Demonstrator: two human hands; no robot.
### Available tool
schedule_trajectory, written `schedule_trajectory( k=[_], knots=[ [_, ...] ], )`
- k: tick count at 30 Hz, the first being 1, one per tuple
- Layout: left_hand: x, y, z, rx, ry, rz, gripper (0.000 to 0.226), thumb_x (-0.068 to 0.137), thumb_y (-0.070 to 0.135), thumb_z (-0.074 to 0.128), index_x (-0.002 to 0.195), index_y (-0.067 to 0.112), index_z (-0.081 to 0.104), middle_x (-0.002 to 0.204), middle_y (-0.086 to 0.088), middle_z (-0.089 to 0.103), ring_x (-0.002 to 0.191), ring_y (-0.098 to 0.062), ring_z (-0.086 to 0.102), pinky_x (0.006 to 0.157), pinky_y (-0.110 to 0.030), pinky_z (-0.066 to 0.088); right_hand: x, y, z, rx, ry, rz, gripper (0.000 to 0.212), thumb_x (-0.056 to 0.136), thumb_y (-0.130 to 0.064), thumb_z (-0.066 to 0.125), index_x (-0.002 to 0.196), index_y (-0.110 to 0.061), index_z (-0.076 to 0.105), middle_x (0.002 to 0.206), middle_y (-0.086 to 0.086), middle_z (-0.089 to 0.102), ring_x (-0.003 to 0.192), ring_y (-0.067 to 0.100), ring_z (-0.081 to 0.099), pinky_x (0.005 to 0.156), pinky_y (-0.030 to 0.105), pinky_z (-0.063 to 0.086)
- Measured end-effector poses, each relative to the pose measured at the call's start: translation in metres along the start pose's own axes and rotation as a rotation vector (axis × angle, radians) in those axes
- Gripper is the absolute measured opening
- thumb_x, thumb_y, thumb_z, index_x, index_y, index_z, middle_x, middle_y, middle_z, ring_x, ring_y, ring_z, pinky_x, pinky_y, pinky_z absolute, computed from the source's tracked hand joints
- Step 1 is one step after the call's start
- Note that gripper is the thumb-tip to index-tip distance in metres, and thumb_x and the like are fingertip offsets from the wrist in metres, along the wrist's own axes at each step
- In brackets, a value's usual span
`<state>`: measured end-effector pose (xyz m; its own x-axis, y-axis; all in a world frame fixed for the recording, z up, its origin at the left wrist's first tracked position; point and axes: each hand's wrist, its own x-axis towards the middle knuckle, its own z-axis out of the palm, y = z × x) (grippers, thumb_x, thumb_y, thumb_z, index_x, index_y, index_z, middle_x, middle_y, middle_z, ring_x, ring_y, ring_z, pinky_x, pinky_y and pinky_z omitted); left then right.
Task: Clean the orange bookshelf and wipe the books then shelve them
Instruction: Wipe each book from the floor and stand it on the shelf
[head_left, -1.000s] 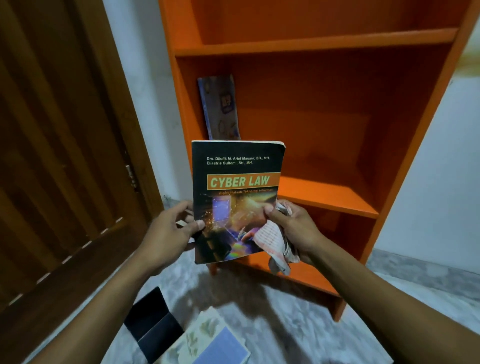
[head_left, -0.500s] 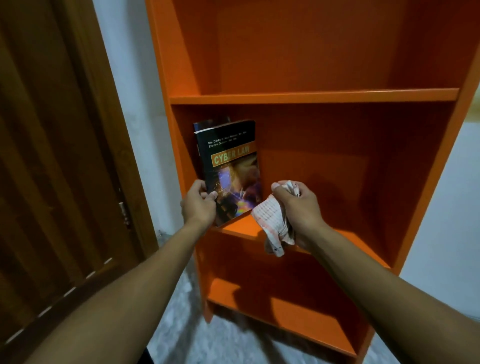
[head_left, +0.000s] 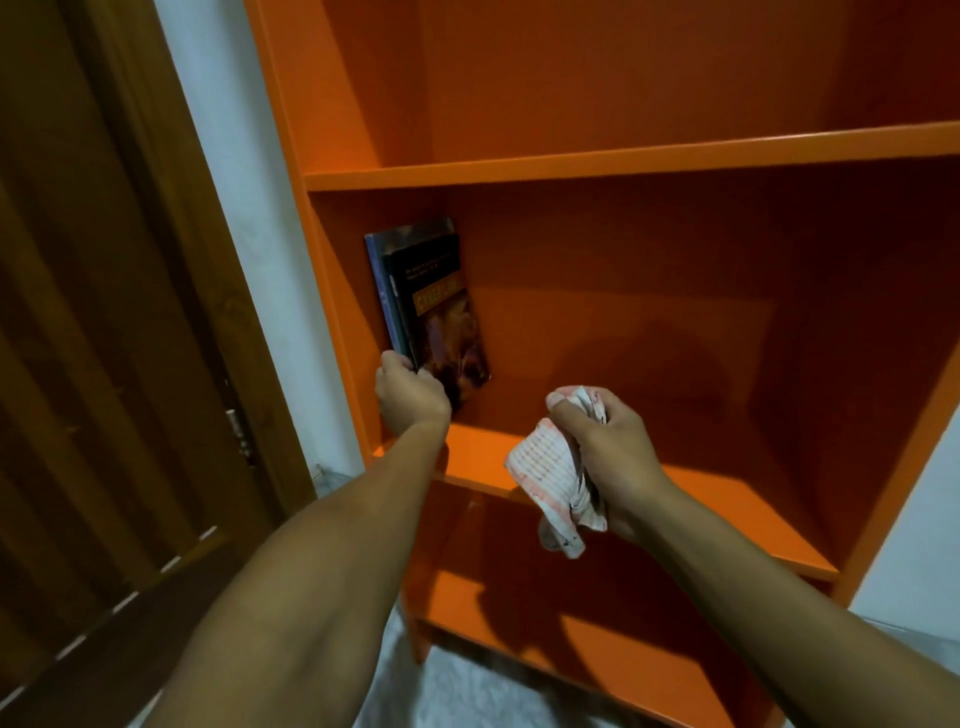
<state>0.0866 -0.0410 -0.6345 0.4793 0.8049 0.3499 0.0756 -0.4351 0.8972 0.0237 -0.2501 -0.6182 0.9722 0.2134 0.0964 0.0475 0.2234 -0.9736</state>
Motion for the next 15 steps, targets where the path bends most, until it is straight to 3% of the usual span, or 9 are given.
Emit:
schedule_trajectory(
  k=[7,15],
  knots=[
    [-0.008,-0.007,-0.011,0.049,-0.002,0.131,0.020,0.093,0.012,0.064,0.097,0.014,0.044,0.098,-0.005,0.054,0.088,-0.024,0.057,0.068,-0.036,0.045,-0.013,0.014,0.001,0.023,-0.055,0.084,0.025,0.093,-0.018,0.067,0.112,-0.004,0.059,0.083,0.009,0.055,0.071,0.022,0.055,0.058,0.031,0.046],
    [-0.057,-0.050,-0.076,0.061,-0.054,0.374,0.014,0.097,0.021,0.060,0.097,0.019,0.047,0.086,0.002,0.058,0.067,-0.015,0.054,0.061,-0.025,0.035,-0.069,0.040,0.004,0.014,-0.260,0.258,0.033,0.090,-0.005,0.068,0.120,-0.009,0.055,0.088,0.011,0.059,0.076,0.024,0.060,0.059,0.031,0.051]
  ],
)
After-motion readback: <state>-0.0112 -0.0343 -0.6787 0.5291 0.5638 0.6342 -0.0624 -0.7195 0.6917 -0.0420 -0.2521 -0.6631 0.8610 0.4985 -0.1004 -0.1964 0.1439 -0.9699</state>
